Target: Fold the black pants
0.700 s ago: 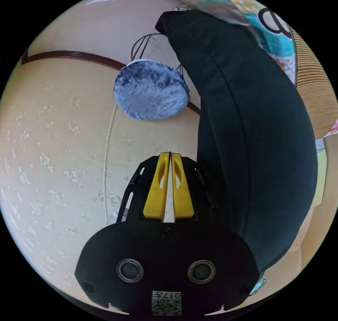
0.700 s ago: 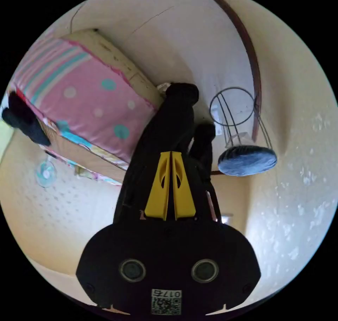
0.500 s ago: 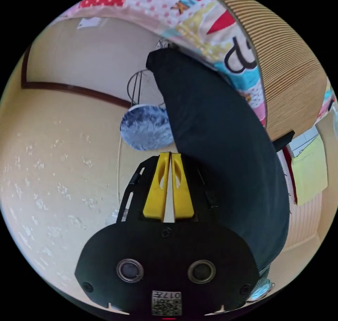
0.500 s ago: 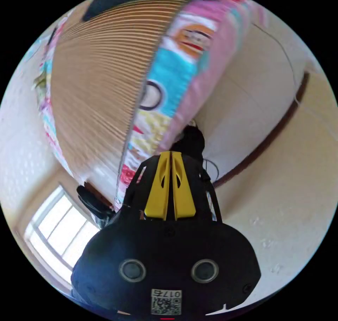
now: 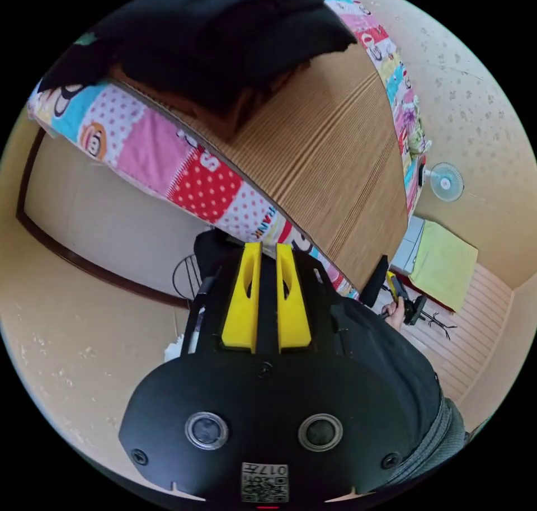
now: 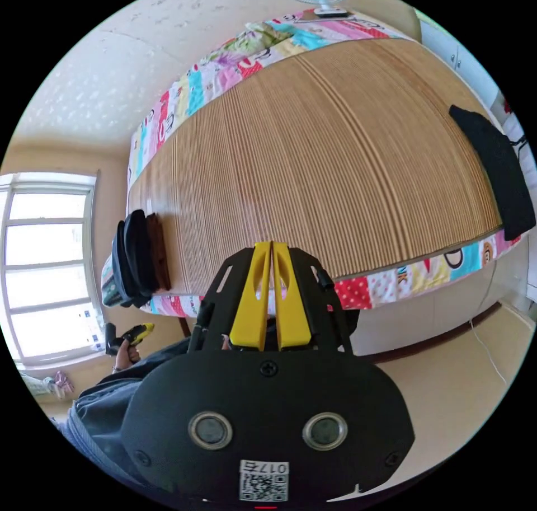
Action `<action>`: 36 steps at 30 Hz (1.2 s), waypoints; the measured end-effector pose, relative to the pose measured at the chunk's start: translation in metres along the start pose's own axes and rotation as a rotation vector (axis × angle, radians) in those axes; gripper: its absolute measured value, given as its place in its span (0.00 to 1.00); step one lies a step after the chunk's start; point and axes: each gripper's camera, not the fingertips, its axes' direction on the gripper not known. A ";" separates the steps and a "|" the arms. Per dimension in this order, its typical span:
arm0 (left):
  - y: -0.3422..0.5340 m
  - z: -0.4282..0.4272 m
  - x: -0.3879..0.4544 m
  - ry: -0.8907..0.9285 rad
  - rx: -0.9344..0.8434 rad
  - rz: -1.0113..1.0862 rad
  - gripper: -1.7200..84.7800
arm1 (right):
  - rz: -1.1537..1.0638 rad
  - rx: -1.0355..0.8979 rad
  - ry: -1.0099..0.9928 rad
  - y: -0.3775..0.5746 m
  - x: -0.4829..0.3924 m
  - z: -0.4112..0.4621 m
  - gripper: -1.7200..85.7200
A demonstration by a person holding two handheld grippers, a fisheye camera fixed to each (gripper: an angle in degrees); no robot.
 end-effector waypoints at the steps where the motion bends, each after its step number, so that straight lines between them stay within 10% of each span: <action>1: 0.002 -0.015 -0.005 0.003 0.048 0.006 0.08 | -0.009 -0.056 0.011 0.012 -0.015 0.029 0.02; 14: -0.070 -0.157 -0.080 -0.033 0.491 0.019 0.18 | 0.068 0.033 -0.027 0.059 -0.007 0.078 0.02; 23: -0.027 -0.065 -0.103 0.429 0.723 -0.161 0.07 | 0.176 0.021 -0.085 0.090 0.045 0.144 0.03; 36: 0.041 0.086 0.153 0.803 0.095 0.699 0.07 | -0.284 -0.133 -0.415 -0.016 -0.019 0.287 0.09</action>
